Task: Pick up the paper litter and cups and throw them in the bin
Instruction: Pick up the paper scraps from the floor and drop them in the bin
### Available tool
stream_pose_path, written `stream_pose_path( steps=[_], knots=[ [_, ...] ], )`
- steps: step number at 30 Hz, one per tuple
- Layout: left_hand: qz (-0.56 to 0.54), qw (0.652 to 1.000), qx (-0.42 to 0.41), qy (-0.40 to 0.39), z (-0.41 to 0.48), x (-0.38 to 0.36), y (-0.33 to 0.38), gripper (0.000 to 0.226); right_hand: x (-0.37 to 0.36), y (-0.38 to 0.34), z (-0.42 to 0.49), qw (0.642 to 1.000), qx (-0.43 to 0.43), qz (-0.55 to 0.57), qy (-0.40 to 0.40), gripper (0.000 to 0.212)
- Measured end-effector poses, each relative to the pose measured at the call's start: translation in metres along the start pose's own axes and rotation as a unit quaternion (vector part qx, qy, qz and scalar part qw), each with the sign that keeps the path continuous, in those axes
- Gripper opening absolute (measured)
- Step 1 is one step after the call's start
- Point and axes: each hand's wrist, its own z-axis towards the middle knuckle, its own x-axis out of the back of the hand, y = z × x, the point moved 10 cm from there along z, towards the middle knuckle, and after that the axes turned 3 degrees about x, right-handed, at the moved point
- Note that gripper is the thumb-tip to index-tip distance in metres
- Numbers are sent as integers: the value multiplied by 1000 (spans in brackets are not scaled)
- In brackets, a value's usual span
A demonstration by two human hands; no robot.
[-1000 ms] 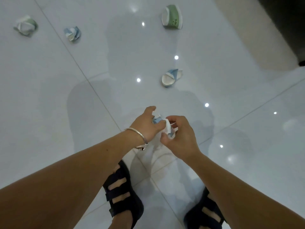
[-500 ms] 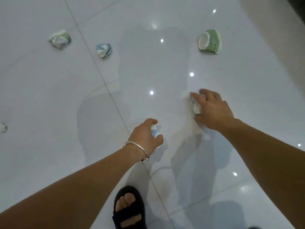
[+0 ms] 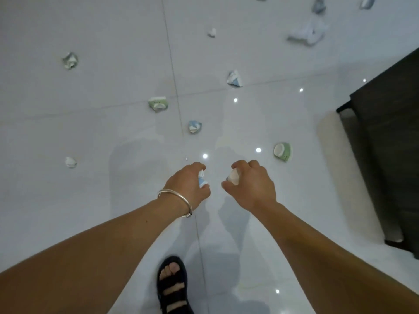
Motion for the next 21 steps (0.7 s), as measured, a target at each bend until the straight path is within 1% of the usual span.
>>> stream_pose_path(
  steps=[6, 12, 16, 21],
  knots=[
    [-8, 998, 5, 56, -57, 189, 26, 51, 140, -182, -15, 992, 101, -73, 3, 54],
    [-4, 993, 8, 114, -111, 367, 29, 51, 240, -348, -34, 981, 170, -92, 14, 53],
    [3, 988, 25, 150, -129, 464, 28, 53, 287, -428, -32, 977, 190, -94, 13, 54],
    [-13, 984, 47, 169, -132, 552, 35, 53, 341, -502, -10, 974, 207, -87, 23, 55]
  ],
)
